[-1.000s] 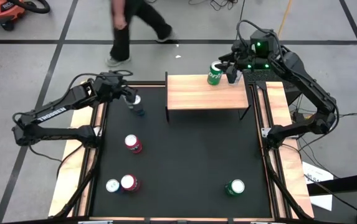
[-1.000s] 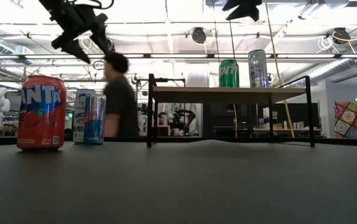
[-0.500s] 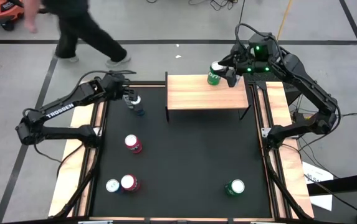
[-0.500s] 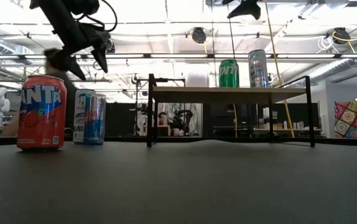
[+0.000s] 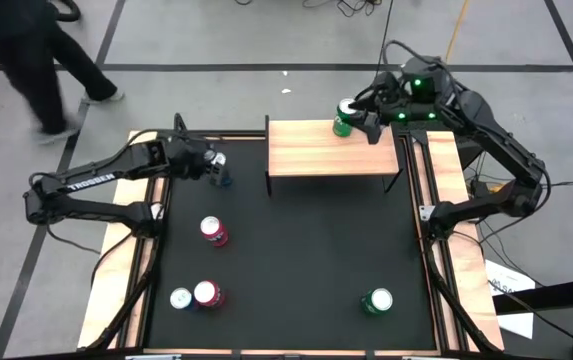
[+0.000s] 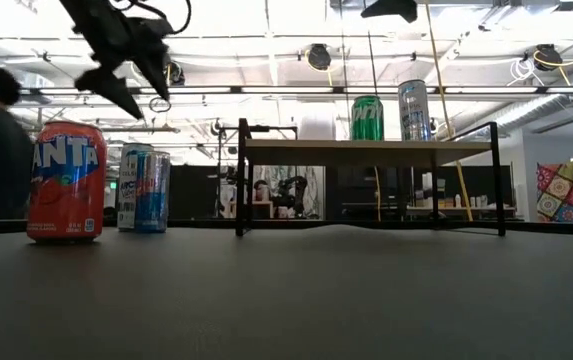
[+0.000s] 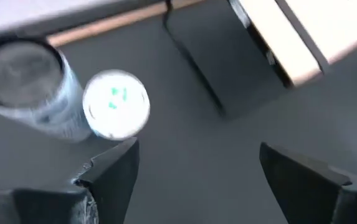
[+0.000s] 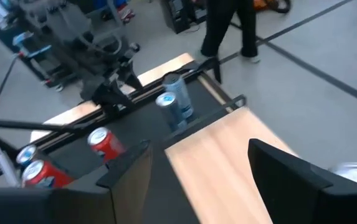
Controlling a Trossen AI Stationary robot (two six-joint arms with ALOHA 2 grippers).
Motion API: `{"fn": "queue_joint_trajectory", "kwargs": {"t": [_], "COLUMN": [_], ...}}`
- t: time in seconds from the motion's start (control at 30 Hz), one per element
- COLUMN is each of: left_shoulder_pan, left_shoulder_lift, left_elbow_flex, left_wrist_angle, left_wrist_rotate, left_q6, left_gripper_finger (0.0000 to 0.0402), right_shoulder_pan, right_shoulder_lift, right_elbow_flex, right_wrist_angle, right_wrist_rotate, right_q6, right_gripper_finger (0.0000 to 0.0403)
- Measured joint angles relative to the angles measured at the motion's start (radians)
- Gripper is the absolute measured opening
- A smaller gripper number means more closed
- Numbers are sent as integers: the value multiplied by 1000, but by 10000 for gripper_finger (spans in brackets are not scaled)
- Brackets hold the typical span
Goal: Place canned beverage on shelf
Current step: Put the top red soda can on the shelf
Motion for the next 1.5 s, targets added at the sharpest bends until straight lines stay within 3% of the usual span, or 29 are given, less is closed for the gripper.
{"fn": "queue_joint_trajectory", "kwargs": {"t": [0.17,0.3,0.37,0.5,0.8,1.0,1.3,1.5], "left_shoulder_pan": [-92,-236,-310,-405,-533,-550,-550,-550], "left_shoulder_lift": [-58,-70,-64,-47,6,45,144,221], "left_elbow_flex": [48,49,49,46,-55,-99,-129,-131], "left_wrist_angle": [-131,-158,-195,-277,-196,-189,-145,-145], "left_wrist_rotate": [153,259,256,151,135,107,42,48], "left_q6": [-6,-44,-72,-171,-289,-338,-333,-334], "left_gripper_finger": [326,326,326,326,365,395,397,344], "right_shoulder_pan": [50,82,99,139,213,244,246,246], "right_shoulder_lift": [11,8,9,7,7,7,7,7], "right_elbow_flex": [0,0,0,0,0,0,0,0], "right_wrist_angle": [35,45,34,10,6,13,36,33], "right_wrist_rotate": [-1,-1,-1,0,81,83,106,106], "right_q6": [-12,-16,-21,-30,-37,-22,-20,-19], "right_gripper_finger": [254,254,254,254,254,254,254,254]}}
